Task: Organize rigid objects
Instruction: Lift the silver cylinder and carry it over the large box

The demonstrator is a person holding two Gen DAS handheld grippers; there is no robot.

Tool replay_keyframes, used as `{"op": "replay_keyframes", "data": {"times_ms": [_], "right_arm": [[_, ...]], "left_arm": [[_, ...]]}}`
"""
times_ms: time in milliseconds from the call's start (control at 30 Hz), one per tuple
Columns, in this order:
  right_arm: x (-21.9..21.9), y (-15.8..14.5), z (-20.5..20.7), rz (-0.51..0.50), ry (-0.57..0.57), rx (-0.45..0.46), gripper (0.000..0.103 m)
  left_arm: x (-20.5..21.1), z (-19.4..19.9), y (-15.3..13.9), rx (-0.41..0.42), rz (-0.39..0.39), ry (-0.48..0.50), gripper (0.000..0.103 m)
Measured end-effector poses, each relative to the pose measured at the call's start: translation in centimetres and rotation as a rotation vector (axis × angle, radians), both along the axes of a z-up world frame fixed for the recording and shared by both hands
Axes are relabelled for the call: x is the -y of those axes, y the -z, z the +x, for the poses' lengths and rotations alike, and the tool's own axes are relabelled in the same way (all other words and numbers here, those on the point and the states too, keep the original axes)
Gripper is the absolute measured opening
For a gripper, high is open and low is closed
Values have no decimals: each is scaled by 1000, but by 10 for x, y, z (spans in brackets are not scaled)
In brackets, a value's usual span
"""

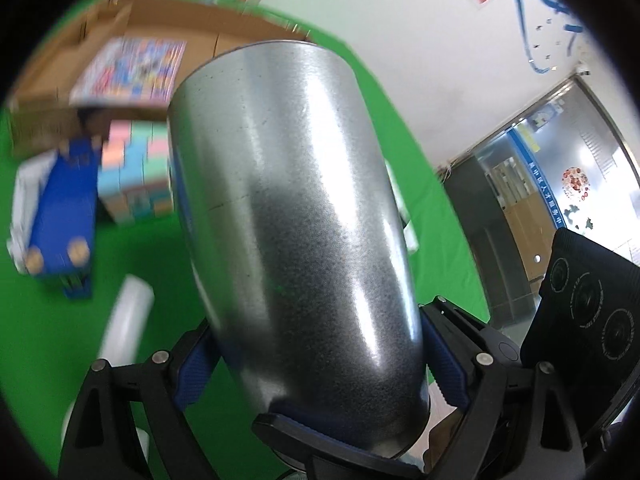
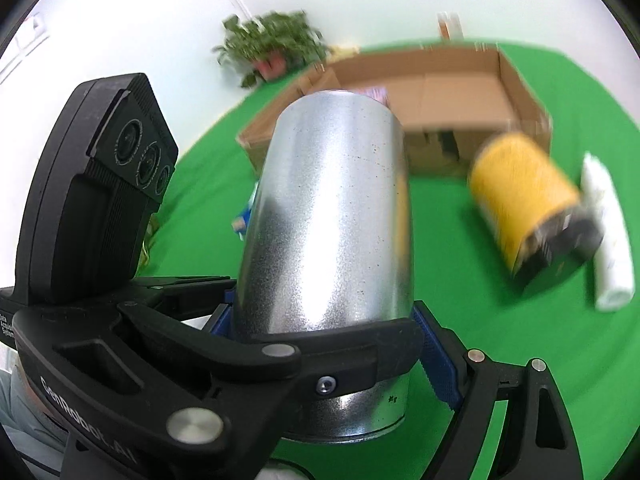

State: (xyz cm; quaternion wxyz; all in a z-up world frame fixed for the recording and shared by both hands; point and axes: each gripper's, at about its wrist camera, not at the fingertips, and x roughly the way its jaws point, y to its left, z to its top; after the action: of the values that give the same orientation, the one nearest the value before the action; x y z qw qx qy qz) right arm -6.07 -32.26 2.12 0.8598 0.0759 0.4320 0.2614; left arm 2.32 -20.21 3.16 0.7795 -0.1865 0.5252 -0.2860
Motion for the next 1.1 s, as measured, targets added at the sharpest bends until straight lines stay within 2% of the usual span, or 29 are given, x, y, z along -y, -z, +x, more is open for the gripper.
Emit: {"op": "replay_keyframes", "data": {"times_ms": [133, 500, 900, 1100], "right_arm": [[-8, -26, 5, 1, -7, 86, 84], [-27, -70, 39, -21, -27, 201, 84], [-45, -96, 102, -43, -5, 240, 84], [-46, -98, 143, -37, 15, 225, 84]], "left_arm": [[-3, 6, -24, 74, 16, -2, 91], [-32, 39, -65, 202, 9, -15, 91], [-39, 101, -85, 241, 0, 18, 91], [-38, 143, -88, 218, 9, 40, 91]]}}
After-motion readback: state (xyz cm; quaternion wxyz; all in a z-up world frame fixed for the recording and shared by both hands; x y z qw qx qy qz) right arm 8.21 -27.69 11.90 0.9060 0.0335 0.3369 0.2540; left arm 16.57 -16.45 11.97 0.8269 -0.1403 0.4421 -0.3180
